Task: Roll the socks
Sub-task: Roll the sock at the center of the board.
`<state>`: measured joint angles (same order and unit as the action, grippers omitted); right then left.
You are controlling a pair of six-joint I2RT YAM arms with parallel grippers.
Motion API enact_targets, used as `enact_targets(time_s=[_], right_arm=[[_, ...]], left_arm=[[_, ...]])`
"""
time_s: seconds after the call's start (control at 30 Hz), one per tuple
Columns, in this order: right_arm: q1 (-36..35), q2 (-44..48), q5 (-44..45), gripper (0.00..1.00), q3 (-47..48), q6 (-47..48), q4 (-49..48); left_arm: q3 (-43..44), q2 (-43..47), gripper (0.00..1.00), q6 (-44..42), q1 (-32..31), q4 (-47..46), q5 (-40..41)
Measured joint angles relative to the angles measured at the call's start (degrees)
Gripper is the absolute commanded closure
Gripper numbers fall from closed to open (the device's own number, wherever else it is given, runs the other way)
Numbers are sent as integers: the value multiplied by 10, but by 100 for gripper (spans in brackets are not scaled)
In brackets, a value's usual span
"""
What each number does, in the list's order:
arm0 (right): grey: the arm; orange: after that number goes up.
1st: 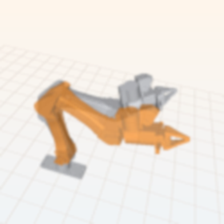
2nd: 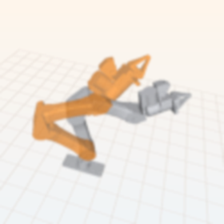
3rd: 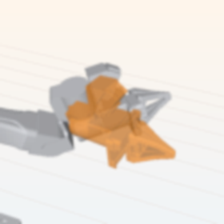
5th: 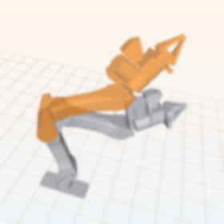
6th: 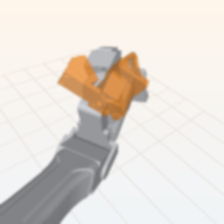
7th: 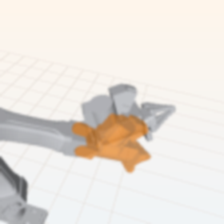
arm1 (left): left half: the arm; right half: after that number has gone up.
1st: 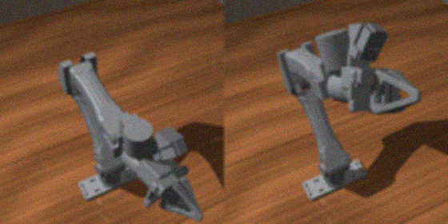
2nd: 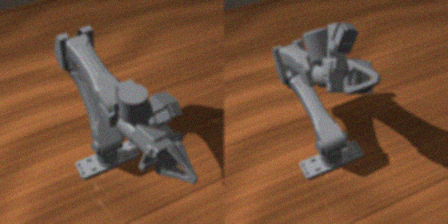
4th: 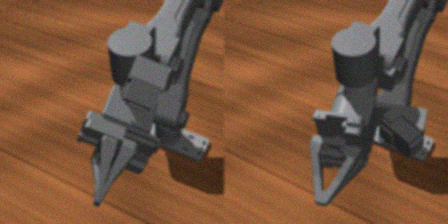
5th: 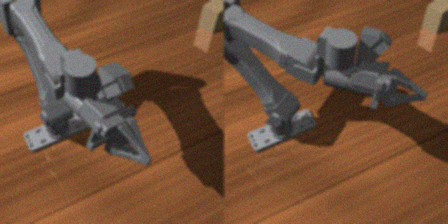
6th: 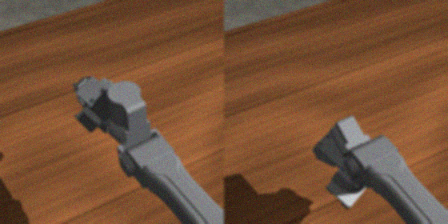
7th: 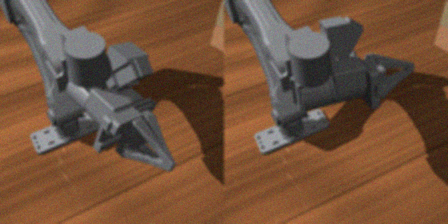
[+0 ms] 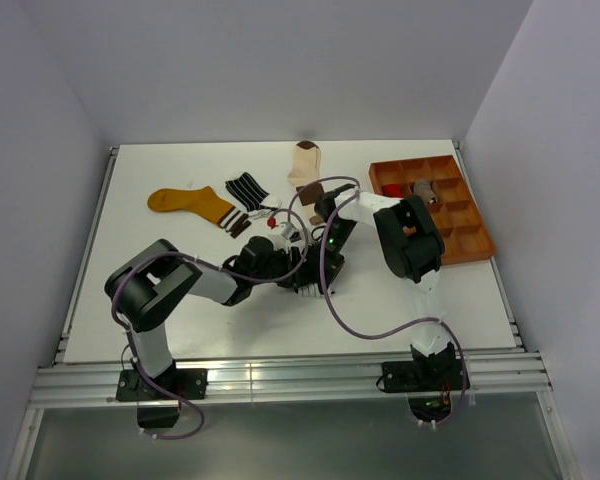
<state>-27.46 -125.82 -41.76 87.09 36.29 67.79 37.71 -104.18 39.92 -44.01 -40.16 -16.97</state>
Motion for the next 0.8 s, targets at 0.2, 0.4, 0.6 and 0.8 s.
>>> enact_targets(time_s=[0.2,0.4,0.6,0.8], right_arm=[[7,-4,-3,87,0,-17,4],[15,-7,-1,89,0,-33,10],[22,-9,7,91,0,-46,17],[34,-13,10,91,0,-56,28]], left_arm=[[-21,-1,55,12,0,-32,-2],[-30,-13,56,29,0,-68,-12],[-37,-19,55,49,0,-92,-19],[-49,-21,52,69,0,-117,-34]])
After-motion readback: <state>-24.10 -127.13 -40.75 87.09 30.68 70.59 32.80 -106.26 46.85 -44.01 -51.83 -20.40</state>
